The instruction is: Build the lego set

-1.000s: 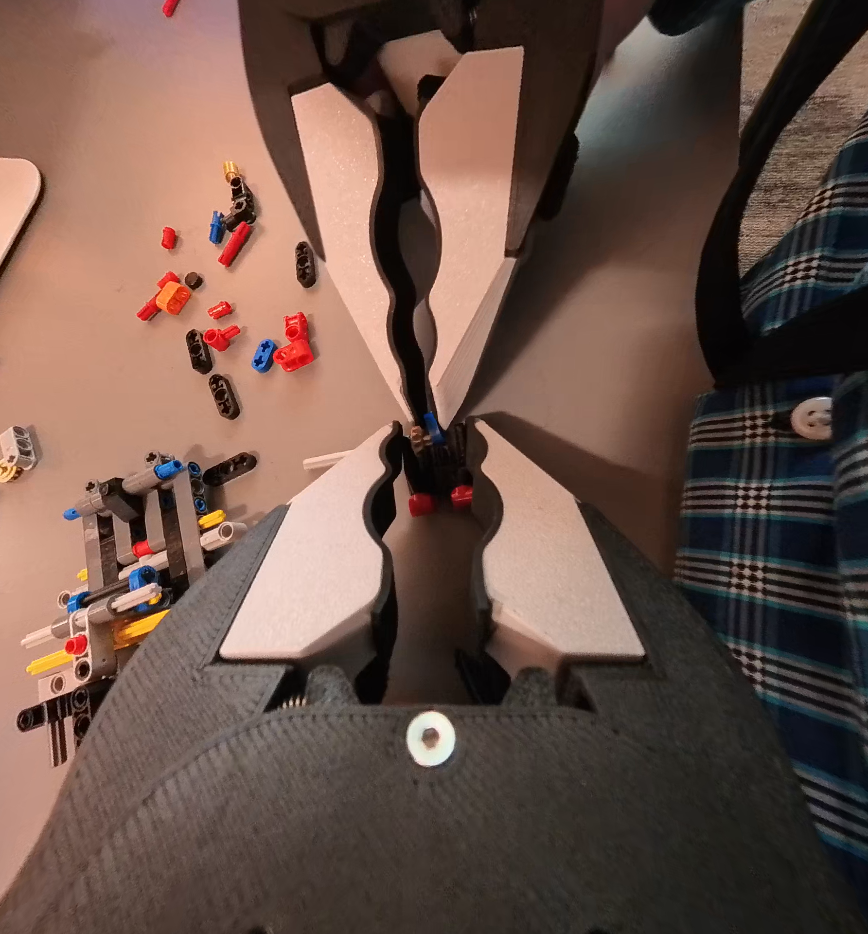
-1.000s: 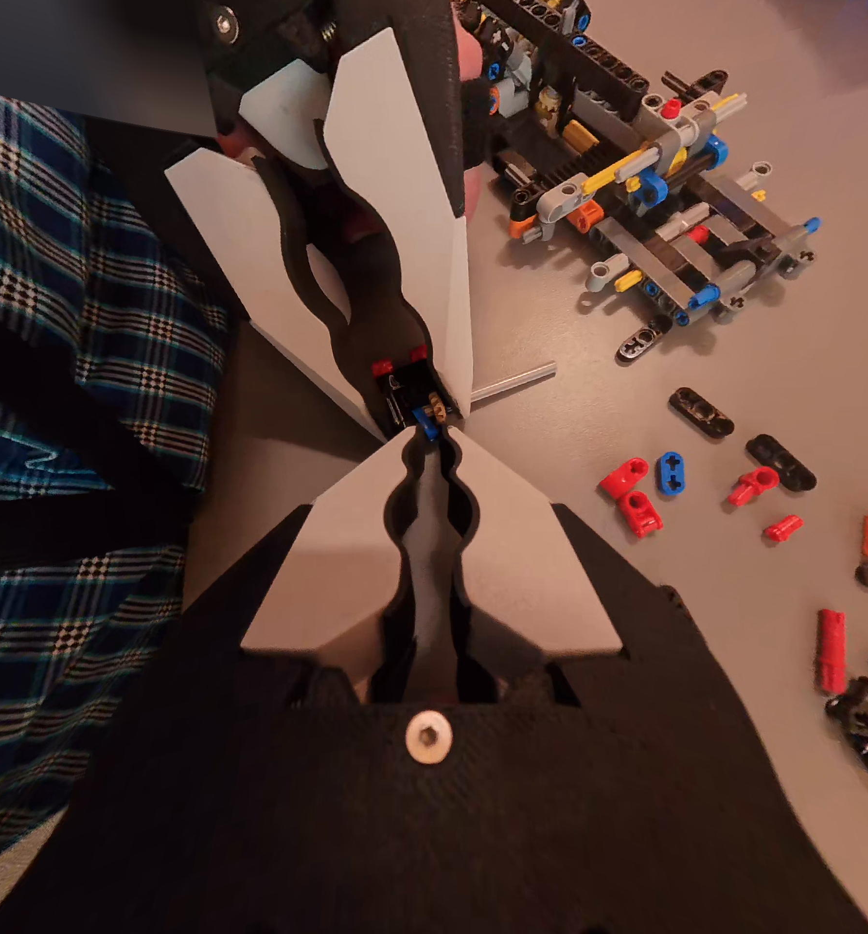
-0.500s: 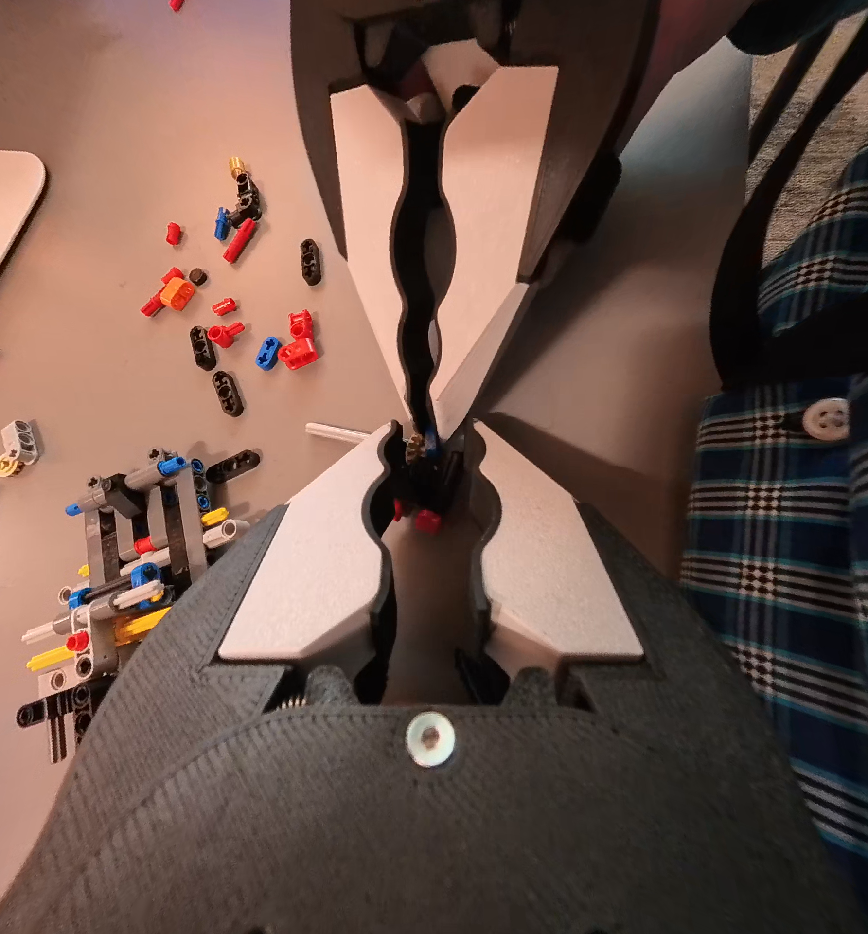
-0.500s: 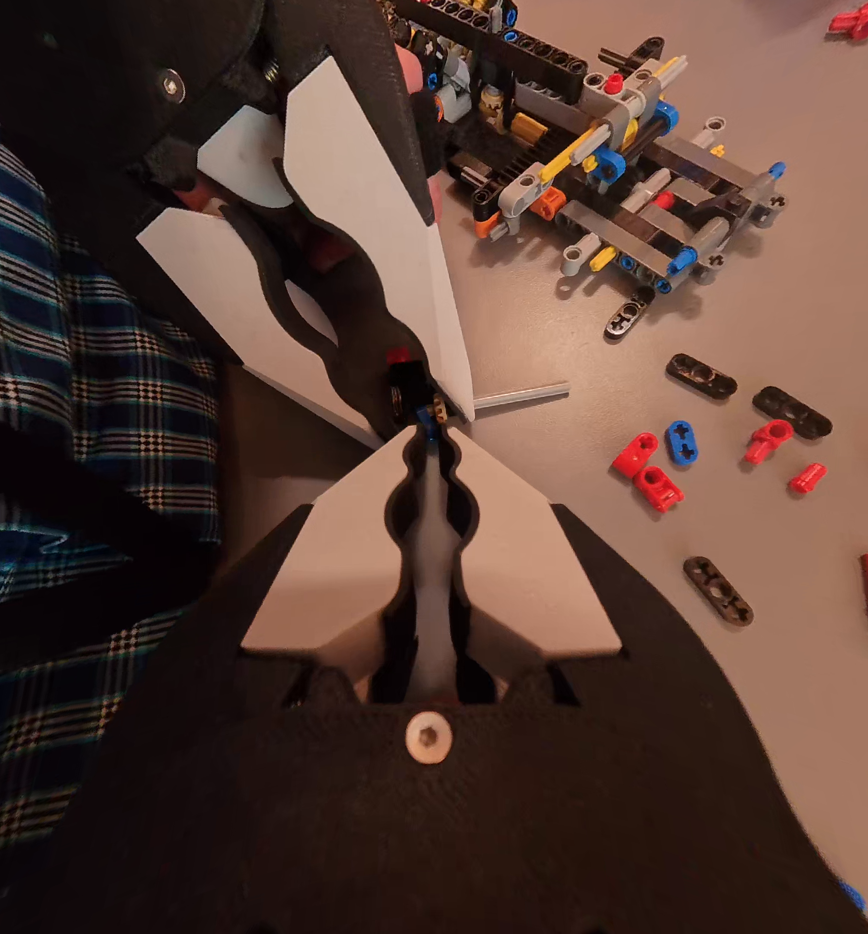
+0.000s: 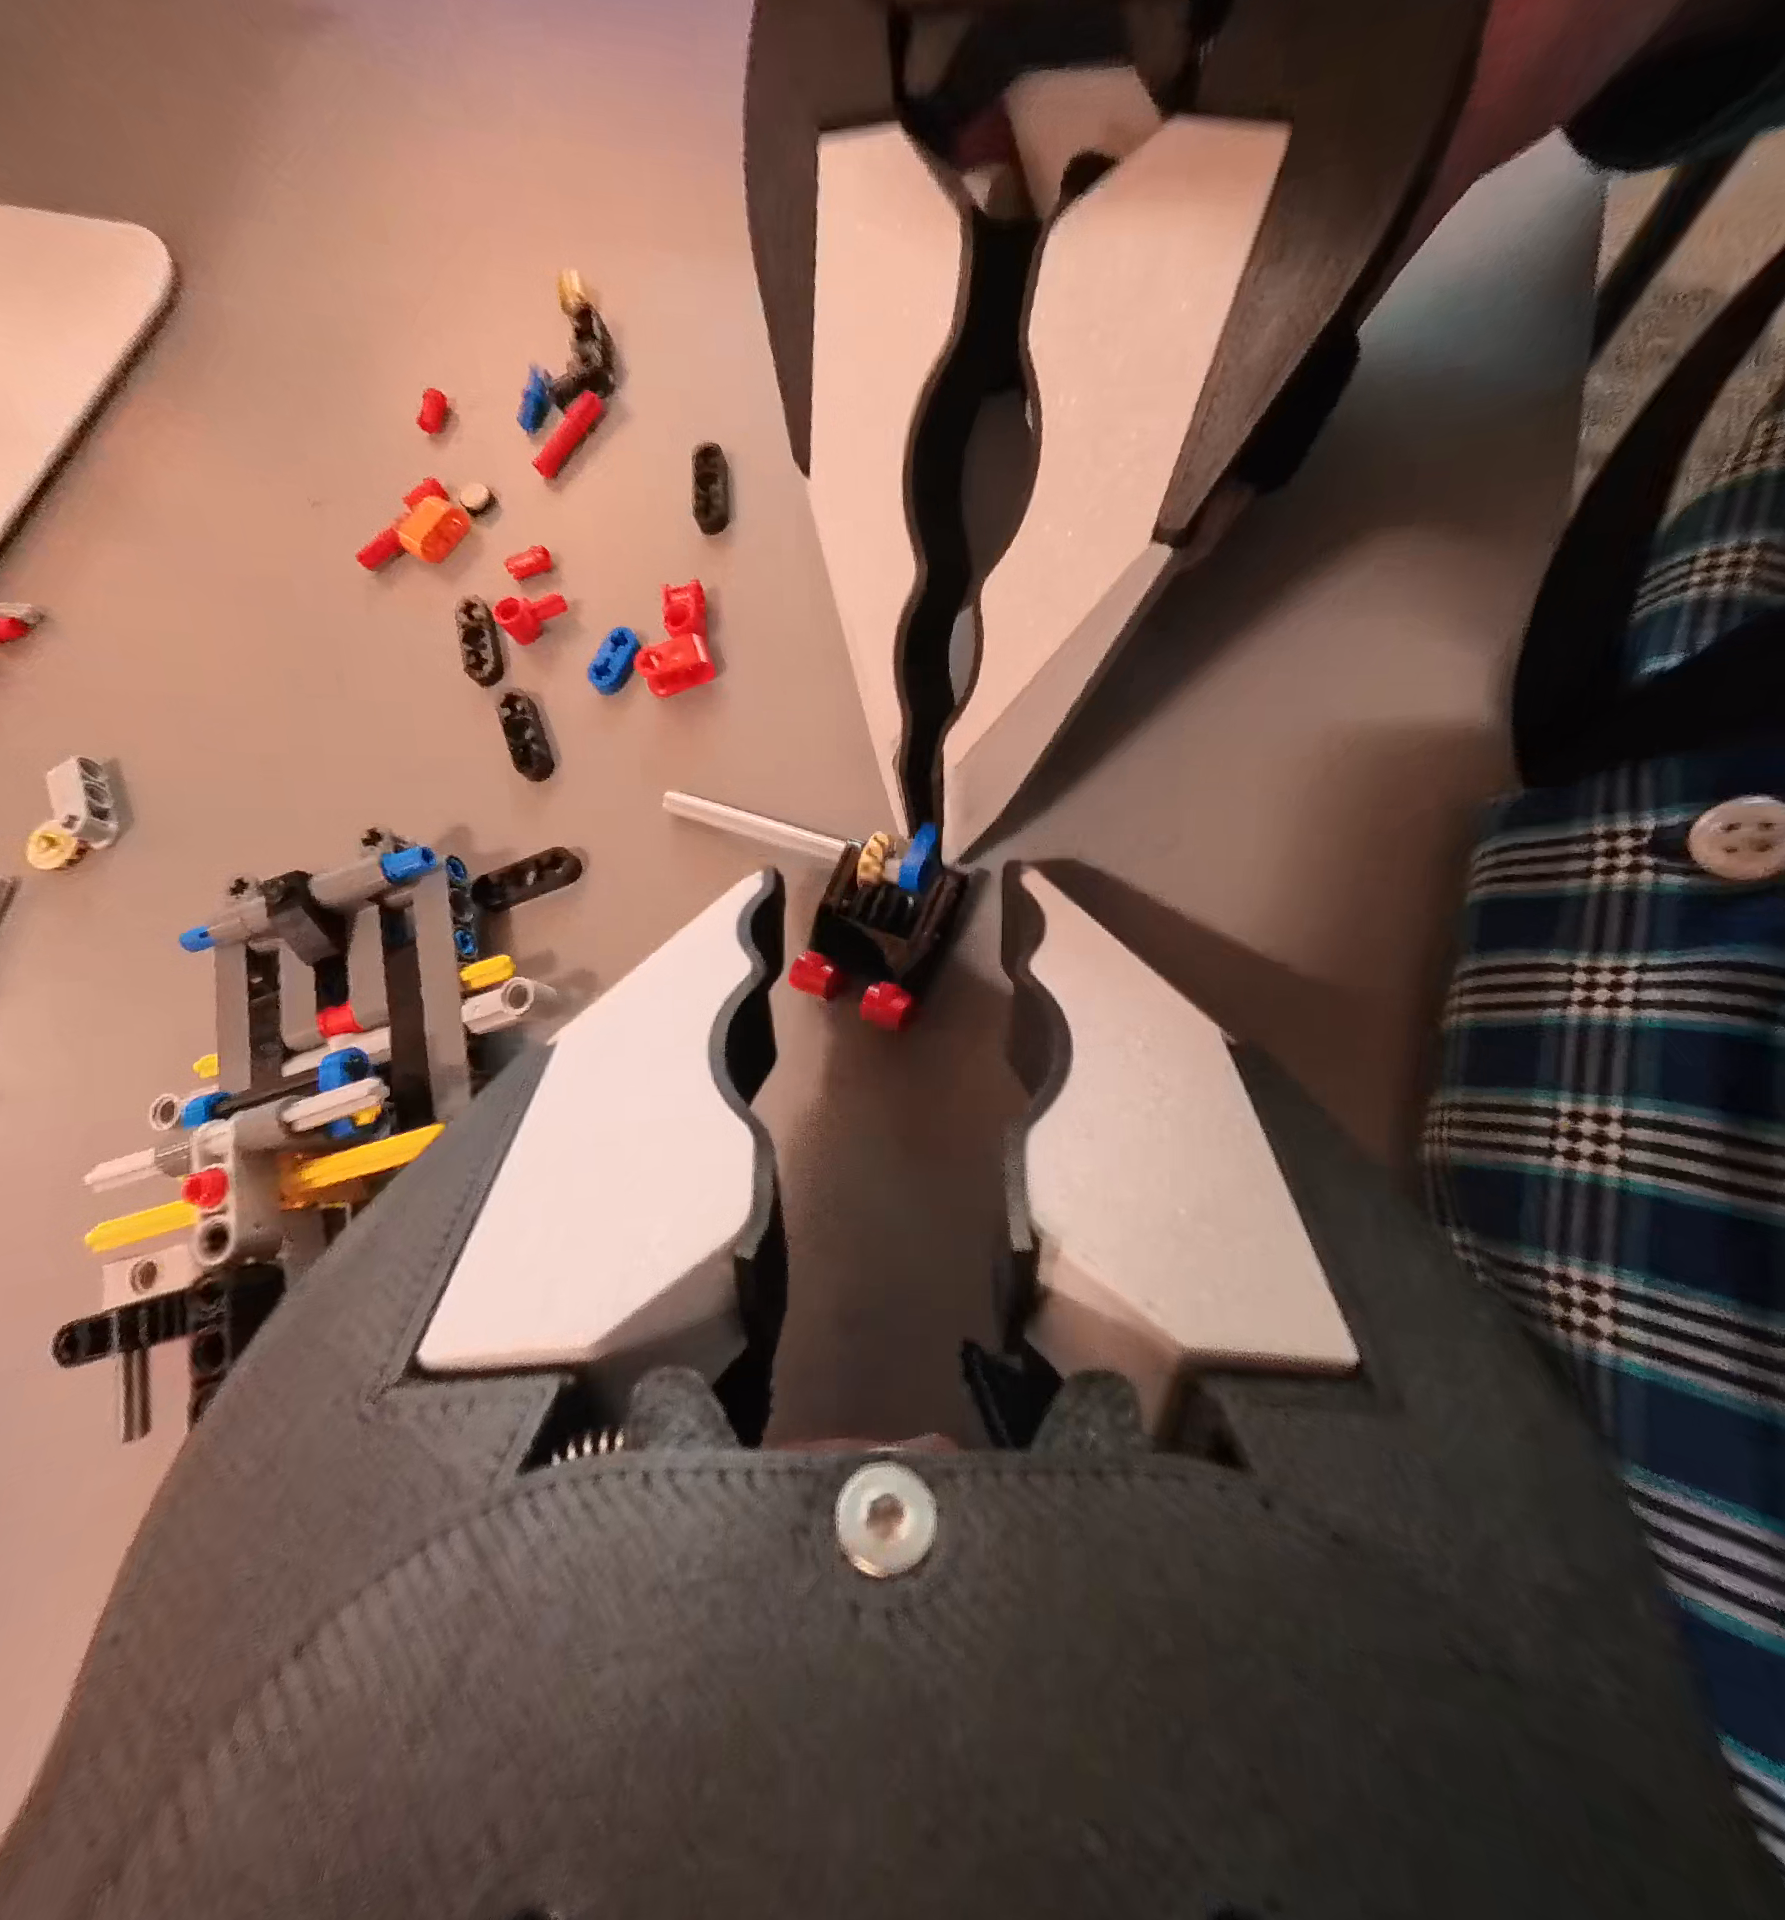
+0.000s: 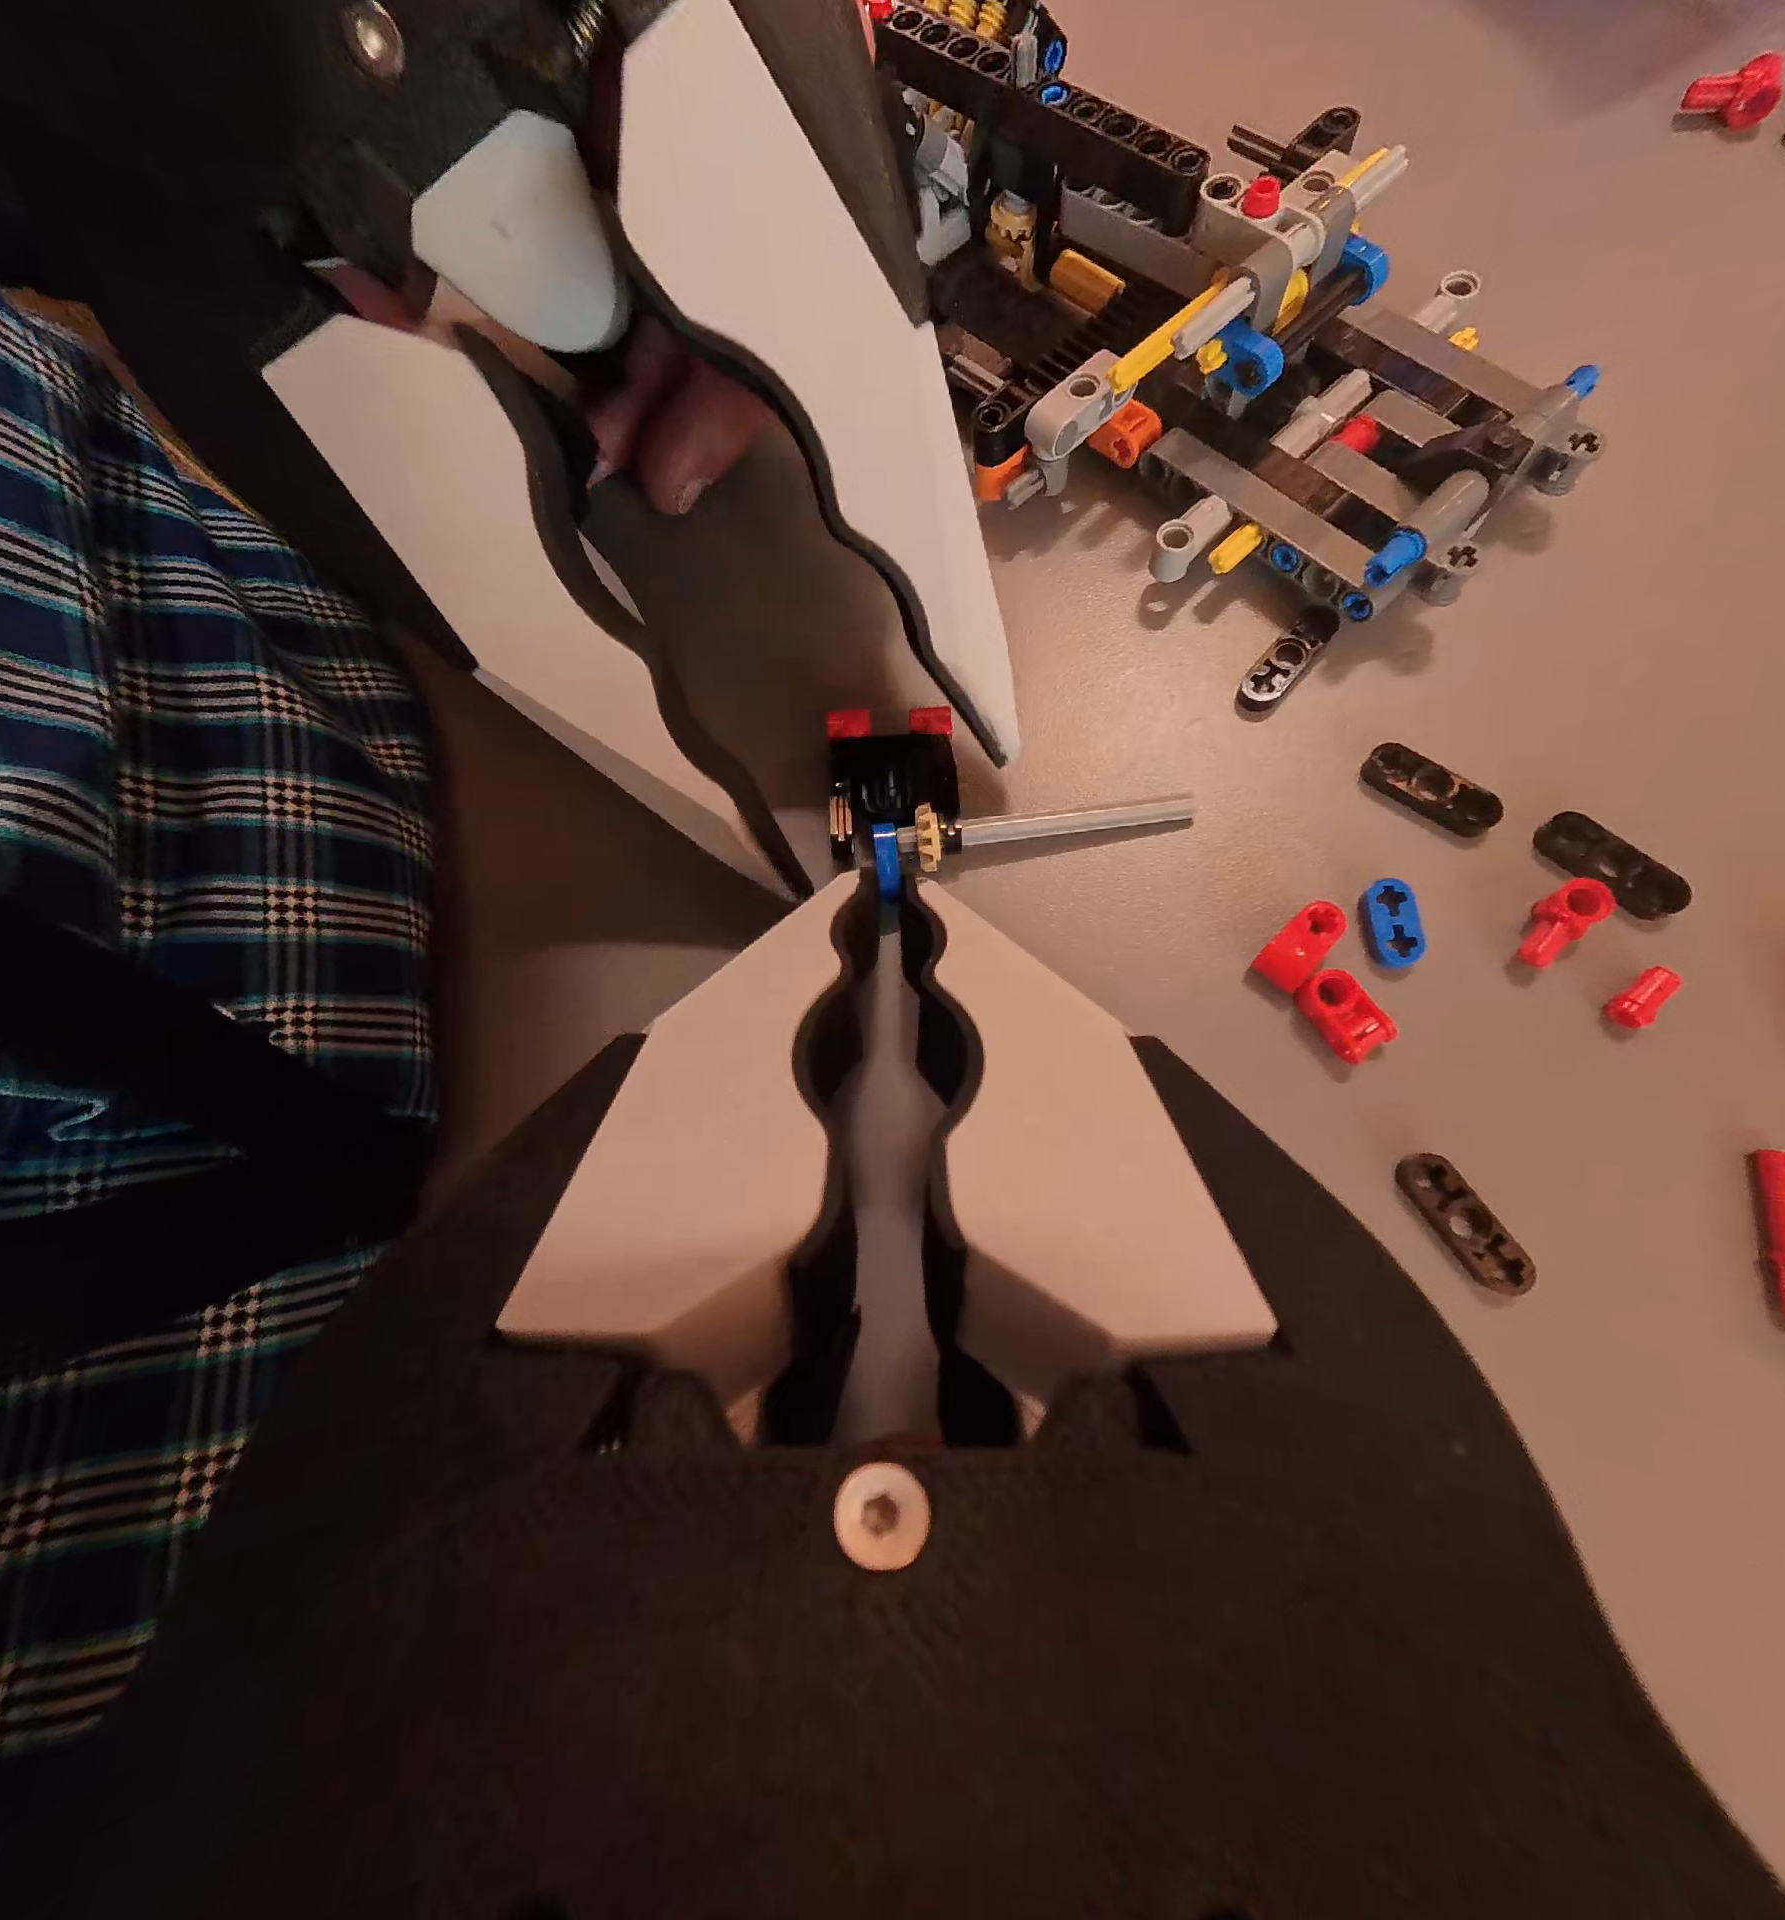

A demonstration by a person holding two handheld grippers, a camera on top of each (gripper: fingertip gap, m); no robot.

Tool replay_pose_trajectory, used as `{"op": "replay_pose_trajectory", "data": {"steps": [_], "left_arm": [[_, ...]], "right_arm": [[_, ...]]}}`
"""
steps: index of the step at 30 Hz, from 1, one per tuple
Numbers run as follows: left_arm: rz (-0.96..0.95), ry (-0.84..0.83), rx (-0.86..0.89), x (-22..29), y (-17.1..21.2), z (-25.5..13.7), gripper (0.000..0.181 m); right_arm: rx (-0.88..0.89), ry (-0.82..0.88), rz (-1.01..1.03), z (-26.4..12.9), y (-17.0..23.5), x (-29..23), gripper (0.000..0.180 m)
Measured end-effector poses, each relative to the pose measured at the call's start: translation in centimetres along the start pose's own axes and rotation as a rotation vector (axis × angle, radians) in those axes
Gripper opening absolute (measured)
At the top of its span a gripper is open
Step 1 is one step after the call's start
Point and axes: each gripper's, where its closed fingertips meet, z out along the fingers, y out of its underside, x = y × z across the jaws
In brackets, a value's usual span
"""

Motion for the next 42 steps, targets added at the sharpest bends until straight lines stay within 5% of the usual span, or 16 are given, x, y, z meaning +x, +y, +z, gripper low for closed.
{"op": "replay_pose_trajectory", "data": {"steps": [5, 25, 42], "left_arm": [[0.007, 0.024, -0.019, 0.07, 0.23, 0.25, 0.027], [0.038, -0.009, -0.02, -0.1, 0.27, 0.33, 0.025], [0.055, -0.044, -0.022, -0.33, 0.27, 0.33, 0.024]], "right_arm": [[0.002, 0.025, -0.007, -0.02, 0.0, 0.16, 0.0], [-0.004, 0.087, -0.062, 0.07, -0.1, 0.79, 0.001], [0.034, 0.091, 0.223, 0.06, -0.27, 0.87, 0.002]]}}
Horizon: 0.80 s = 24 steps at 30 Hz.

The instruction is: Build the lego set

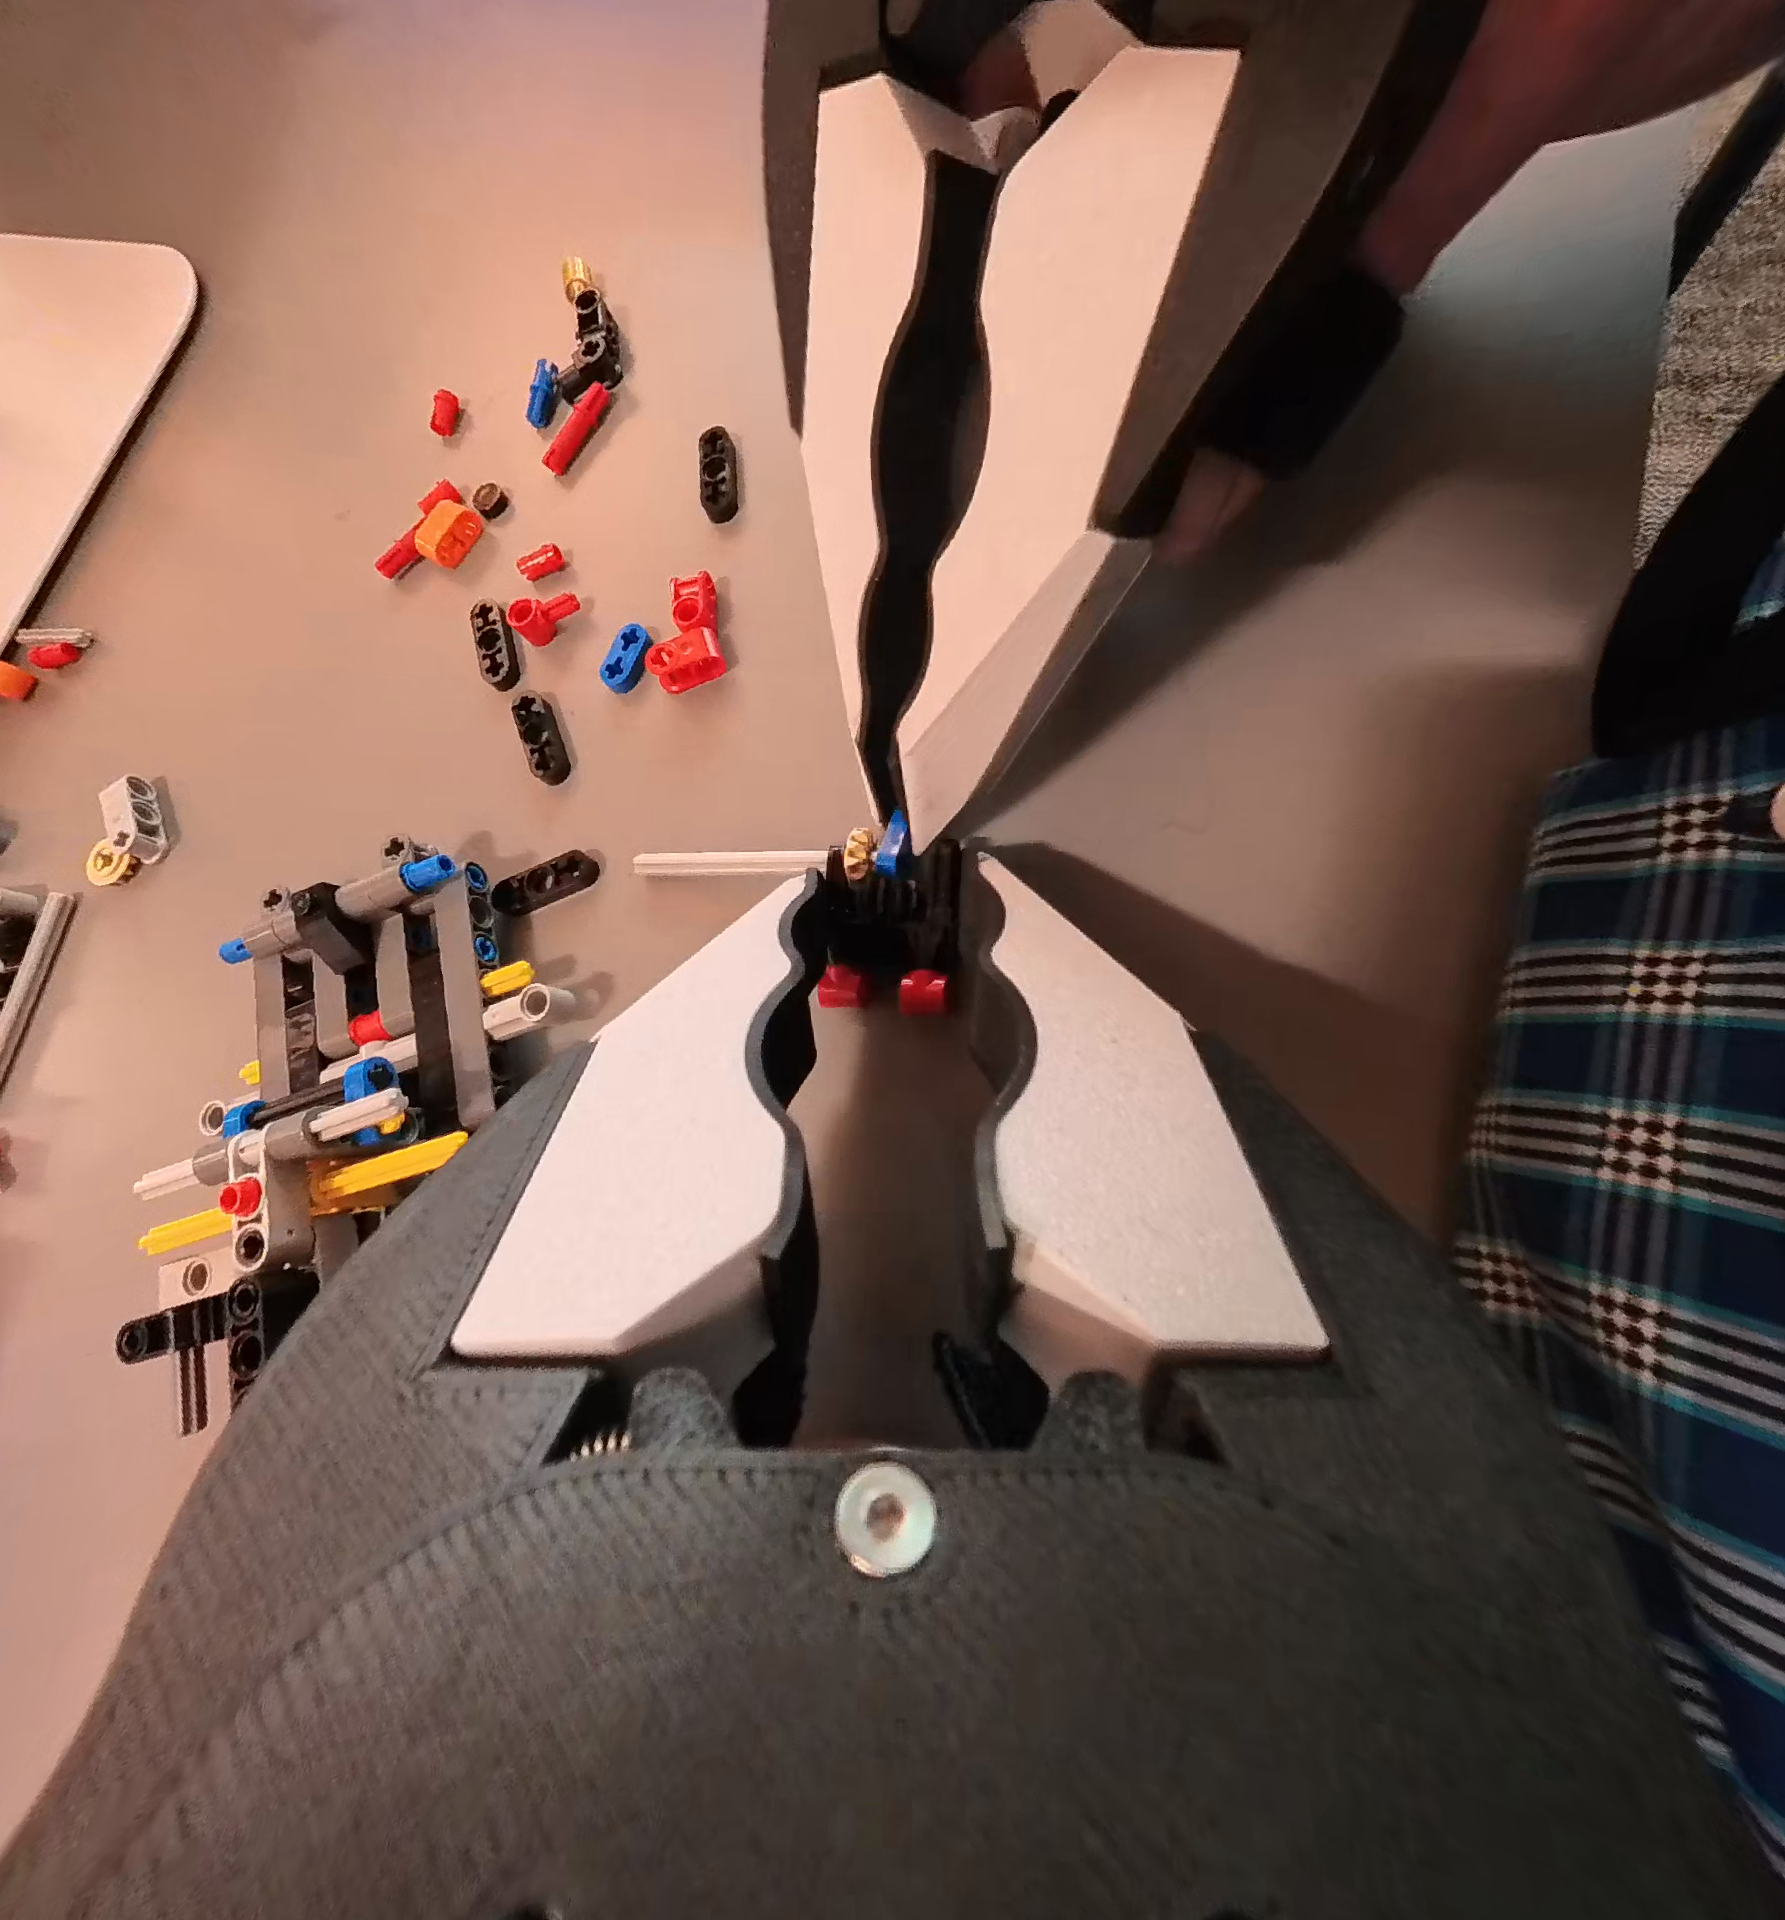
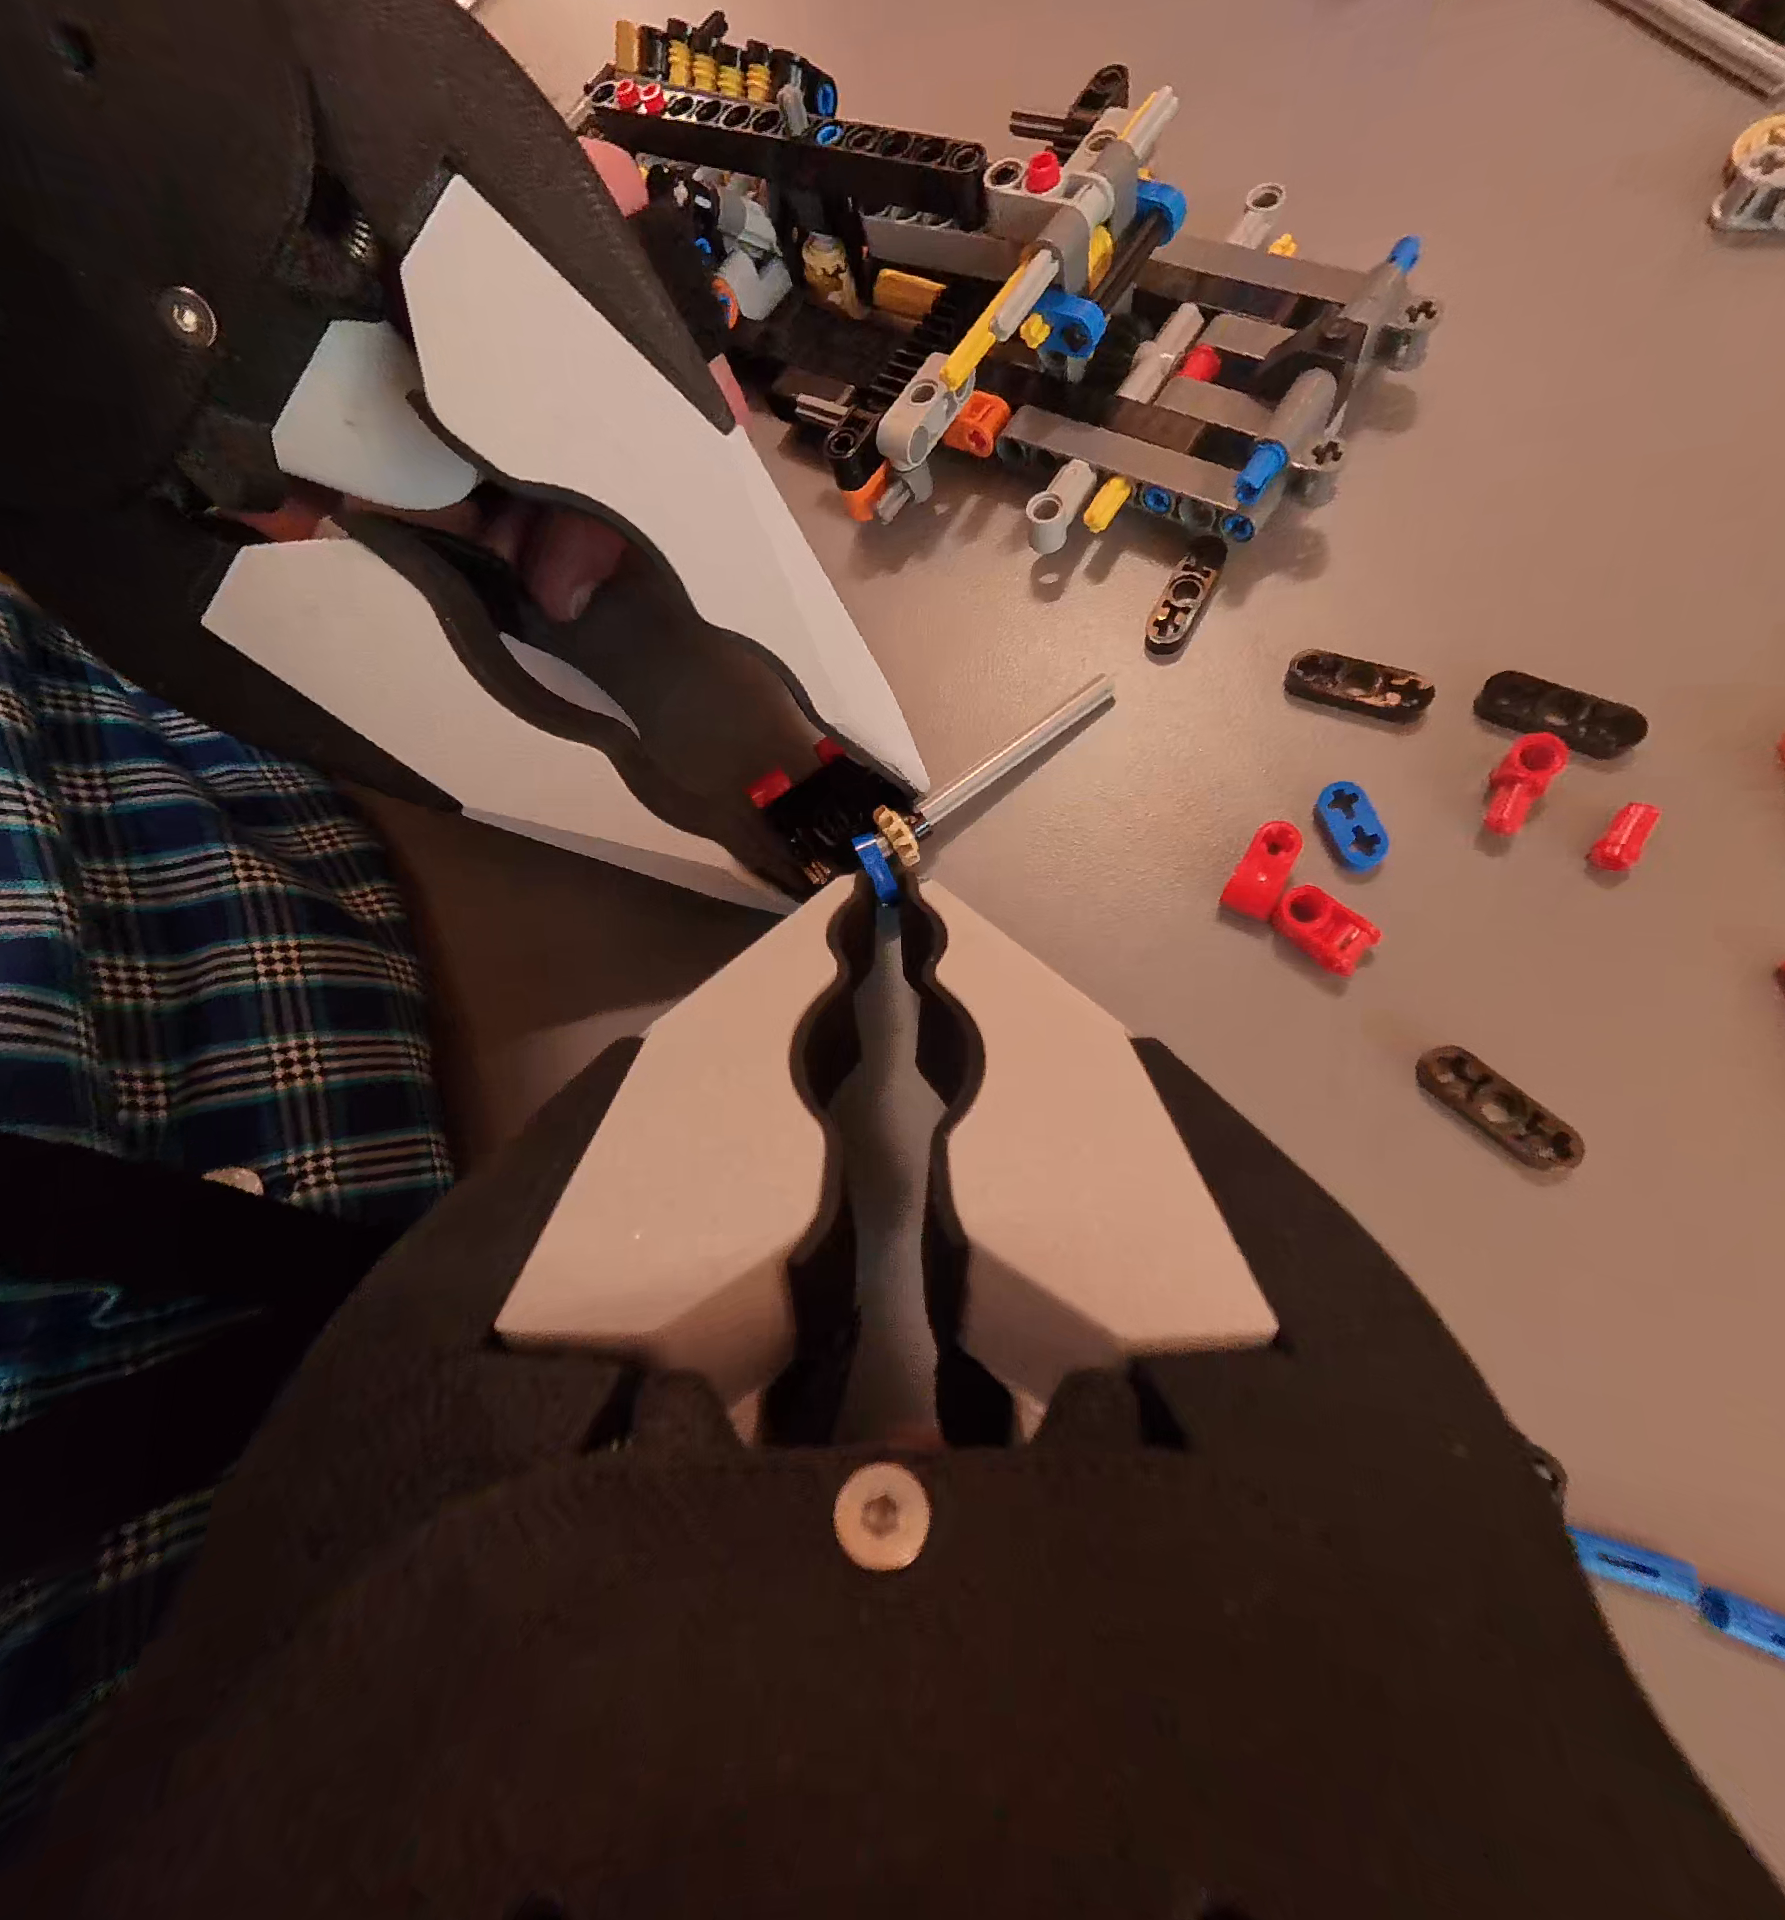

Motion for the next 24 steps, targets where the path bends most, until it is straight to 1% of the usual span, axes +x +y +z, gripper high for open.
{"op": "replay_pose_trajectory", "data": {"steps": [2, 9, 12, 17, 24], "left_arm": [[-0.002, 0.002, 0.0, 0.0, 0.0, 0.0, 0.024], [-0.001, 0.002, 0.0, -0.02, 0.01, 0.0, 0.024], [0.002, 0.0, -0.001, -0.01, 0.02, 0.0, 0.024], [0.004, -0.001, 0.0, -0.01, 0.02, 0.0, 0.024], [0.0, 0.0, 0.0, -0.04, 0.0, 0.01, 0.024]], "right_arm": [[0.003, 0.015, -0.003, 0.0, 0.01, 0.01, 0.002], [-0.005, -0.015, -0.002, 0.03, -0.02, 0.05, 0.002], [-0.019, -0.017, -0.065, 0.05, -0.02, 0.07, 0.002], [-0.018, -0.011, -0.111, 0.14, -0.14, 0.33, 0.001], [-0.014, -0.019, -0.098, 0.17, -0.19, 0.29, 0.002]]}}
